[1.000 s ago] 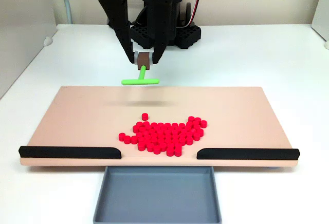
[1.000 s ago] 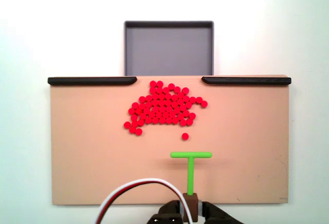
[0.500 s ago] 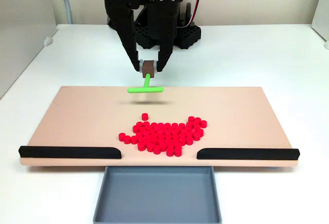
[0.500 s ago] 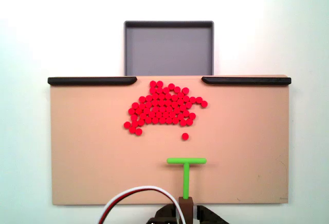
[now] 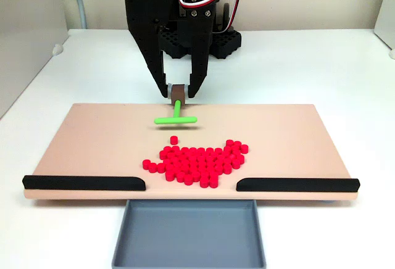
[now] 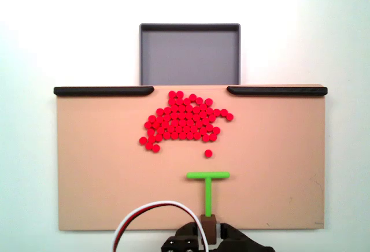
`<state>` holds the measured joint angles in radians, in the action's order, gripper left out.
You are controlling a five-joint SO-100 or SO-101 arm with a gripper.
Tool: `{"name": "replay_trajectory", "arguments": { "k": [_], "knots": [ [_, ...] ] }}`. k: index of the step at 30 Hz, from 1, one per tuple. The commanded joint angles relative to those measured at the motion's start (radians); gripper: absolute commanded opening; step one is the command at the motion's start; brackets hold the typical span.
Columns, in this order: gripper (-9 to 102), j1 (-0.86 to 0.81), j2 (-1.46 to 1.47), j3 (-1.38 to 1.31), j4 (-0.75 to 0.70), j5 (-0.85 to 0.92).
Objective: Gather the bottom side granules
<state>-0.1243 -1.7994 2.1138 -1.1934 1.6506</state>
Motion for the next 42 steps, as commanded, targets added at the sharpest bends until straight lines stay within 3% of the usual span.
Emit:
{"name": "replay_trajectory", "arguments": {
  "k": [1, 42],
  "knots": [
    [0, 0.008, -0.002, 0.0, 0.003, 0.005],
    [0, -0.009, 0.058, -0.018, 0.043, 0.026]
  ]
}}
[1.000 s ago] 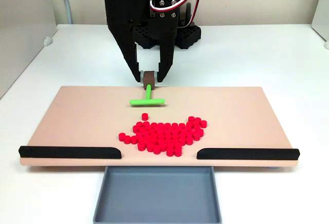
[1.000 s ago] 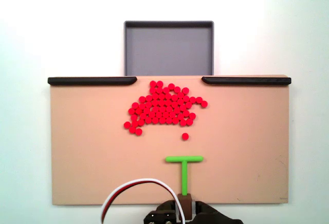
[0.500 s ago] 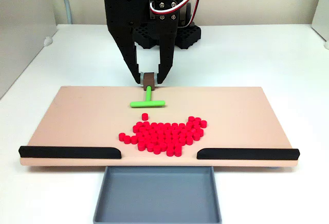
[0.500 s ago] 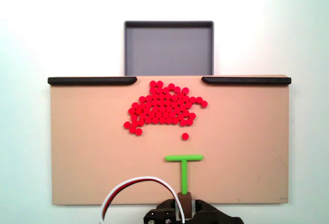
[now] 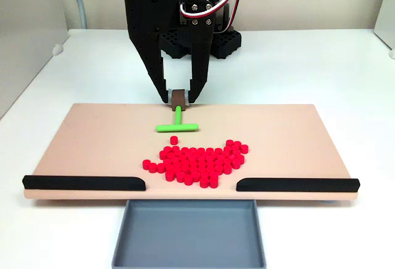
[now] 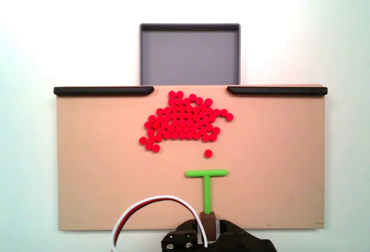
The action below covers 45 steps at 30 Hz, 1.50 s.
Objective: Gather the bottom side granules
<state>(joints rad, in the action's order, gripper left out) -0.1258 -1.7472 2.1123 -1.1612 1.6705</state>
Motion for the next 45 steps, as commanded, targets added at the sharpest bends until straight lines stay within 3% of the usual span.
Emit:
{"name": "replay_trajectory", "arguments": {
  "k": [1, 45],
  "knots": [
    [0, -0.011, 0.008, -0.017, 0.011, 0.006],
    [0, 0.003, 0.146, -0.077, 0.091, 0.005]
  ]
}}
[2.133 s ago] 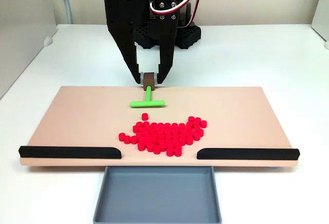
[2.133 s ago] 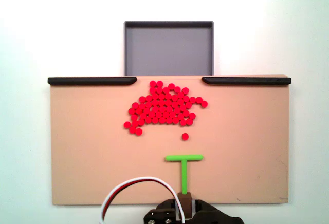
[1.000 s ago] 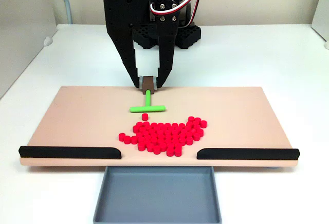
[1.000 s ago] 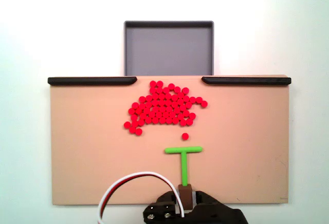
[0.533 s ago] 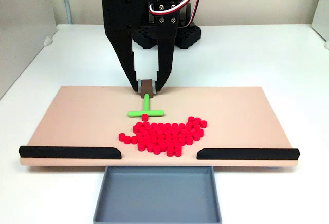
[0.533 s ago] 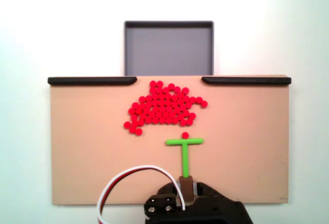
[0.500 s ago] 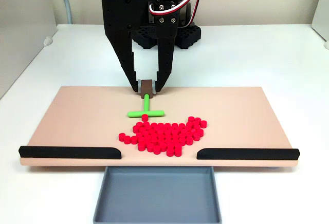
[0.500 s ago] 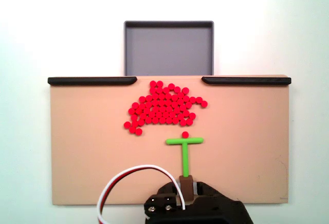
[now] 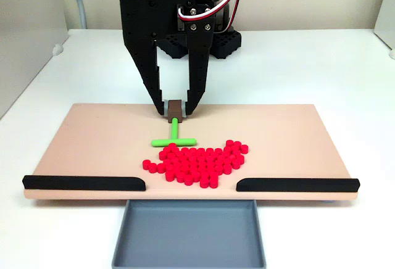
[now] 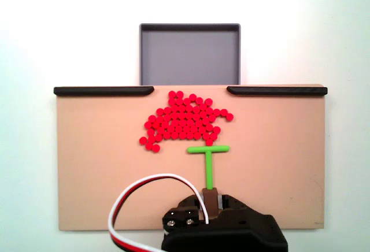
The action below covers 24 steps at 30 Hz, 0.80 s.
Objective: Gather the bottom side granules
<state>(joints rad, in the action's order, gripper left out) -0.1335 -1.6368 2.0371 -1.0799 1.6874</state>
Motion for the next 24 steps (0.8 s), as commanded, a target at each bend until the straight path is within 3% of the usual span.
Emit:
{"name": "replay_trajectory", "arguments": {
  "k": [1, 24],
  "knots": [
    [0, 0.011, 0.037, -0.003, 0.009, -0.012],
    [0, 0.026, 0.055, -0.06, -0.003, -0.037]
  ]
}}
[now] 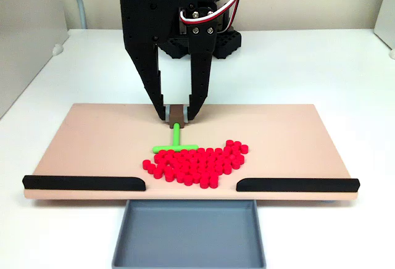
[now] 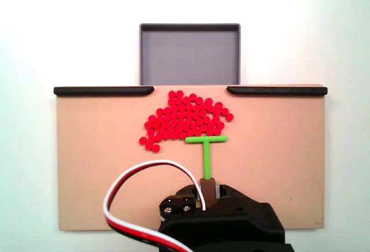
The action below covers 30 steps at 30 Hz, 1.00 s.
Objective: Gather the bottom side granules
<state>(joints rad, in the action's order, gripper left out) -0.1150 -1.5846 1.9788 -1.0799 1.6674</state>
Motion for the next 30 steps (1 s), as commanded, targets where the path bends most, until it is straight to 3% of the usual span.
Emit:
{"name": "replay_trajectory", "arguments": {
  "k": [1, 22, 30],
  "knots": [
    [0, 0.008, -0.006, -0.002, -0.003, -0.02],
    [0, 0.044, -0.253, -0.095, -0.285, -0.098],
    [0, 0.13, -0.213, -0.14, -0.291, -0.187]
  ]
}}
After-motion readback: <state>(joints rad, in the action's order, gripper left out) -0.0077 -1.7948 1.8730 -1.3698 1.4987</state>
